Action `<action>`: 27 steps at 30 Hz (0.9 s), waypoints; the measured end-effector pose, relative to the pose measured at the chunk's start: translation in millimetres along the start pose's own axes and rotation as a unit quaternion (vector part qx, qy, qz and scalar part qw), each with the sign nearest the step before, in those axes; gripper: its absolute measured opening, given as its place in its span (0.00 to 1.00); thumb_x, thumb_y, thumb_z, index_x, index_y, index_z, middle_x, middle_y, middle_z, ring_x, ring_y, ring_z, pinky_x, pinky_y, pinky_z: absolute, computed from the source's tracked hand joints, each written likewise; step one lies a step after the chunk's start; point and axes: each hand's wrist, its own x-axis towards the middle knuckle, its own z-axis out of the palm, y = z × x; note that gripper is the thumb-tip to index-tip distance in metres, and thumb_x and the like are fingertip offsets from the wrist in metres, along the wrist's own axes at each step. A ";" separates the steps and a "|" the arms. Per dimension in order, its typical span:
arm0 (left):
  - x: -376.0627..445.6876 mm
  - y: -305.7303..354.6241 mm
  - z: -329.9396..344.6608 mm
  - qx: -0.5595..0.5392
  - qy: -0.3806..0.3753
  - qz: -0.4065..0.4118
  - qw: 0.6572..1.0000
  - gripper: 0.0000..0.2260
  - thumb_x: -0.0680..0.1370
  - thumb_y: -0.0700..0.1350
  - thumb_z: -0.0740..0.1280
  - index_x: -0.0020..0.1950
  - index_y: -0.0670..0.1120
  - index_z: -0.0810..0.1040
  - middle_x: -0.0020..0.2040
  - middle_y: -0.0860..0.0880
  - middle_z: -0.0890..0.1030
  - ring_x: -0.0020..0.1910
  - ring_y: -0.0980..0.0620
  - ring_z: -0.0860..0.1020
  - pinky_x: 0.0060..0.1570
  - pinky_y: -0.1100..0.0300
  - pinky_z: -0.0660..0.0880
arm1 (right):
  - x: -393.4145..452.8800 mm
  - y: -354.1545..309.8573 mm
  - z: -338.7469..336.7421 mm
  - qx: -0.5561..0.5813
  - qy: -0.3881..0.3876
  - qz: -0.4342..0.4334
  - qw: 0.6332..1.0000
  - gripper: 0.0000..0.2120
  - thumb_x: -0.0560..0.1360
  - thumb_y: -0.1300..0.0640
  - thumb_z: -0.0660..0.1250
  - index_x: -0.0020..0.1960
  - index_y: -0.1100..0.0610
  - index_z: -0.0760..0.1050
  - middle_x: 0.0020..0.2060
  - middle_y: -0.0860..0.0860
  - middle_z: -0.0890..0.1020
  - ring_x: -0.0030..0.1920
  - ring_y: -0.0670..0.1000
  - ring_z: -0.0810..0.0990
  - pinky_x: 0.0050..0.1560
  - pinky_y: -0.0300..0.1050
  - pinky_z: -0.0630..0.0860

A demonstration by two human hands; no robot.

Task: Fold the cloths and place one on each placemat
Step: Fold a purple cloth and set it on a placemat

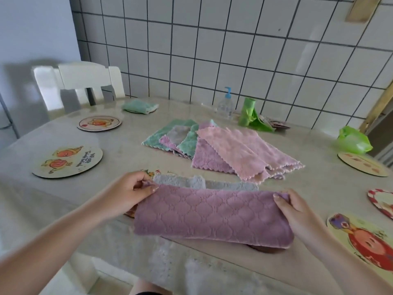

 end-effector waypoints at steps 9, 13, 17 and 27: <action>57.0 -10.3 3.7 0.144 0.008 0.046 0.989 0.05 0.74 0.49 0.69 0.39 0.54 0.76 0.37 0.53 0.79 0.34 0.53 0.76 0.36 0.58 0.71 | 55.6 14.9 9.9 -0.162 -0.026 -0.029 0.986 0.11 0.77 0.53 0.61 0.46 0.62 0.71 0.39 0.58 0.79 0.41 0.55 0.78 0.42 0.51 0.72; 65.8 -11.9 8.2 0.172 0.006 0.053 0.984 0.04 0.75 0.49 0.68 0.41 0.54 0.76 0.39 0.56 0.79 0.34 0.60 0.74 0.35 0.63 0.70 | 64.1 16.5 11.6 -0.195 -0.028 -0.036 0.980 0.12 0.77 0.53 0.62 0.41 0.61 0.69 0.34 0.56 0.76 0.35 0.52 0.74 0.35 0.45 0.66; 68.3 -12.5 7.9 0.188 0.000 0.049 0.981 0.05 0.75 0.49 0.68 0.40 0.56 0.74 0.38 0.56 0.78 0.31 0.60 0.73 0.32 0.64 0.68 | 70.0 17.0 12.6 -0.212 -0.029 -0.031 0.976 0.12 0.77 0.53 0.62 0.40 0.60 0.68 0.33 0.53 0.76 0.34 0.52 0.75 0.34 0.45 0.65; 77.0 -13.0 10.7 0.200 -0.016 0.034 0.979 0.05 0.75 0.49 0.67 0.44 0.48 0.78 0.43 0.53 0.79 0.41 0.55 0.77 0.43 0.59 0.73 | 73.8 8.7 19.3 -0.229 -0.037 -0.028 0.972 0.10 0.76 0.52 0.62 0.47 0.59 0.74 0.33 0.56 0.79 0.32 0.56 0.76 0.30 0.44 0.66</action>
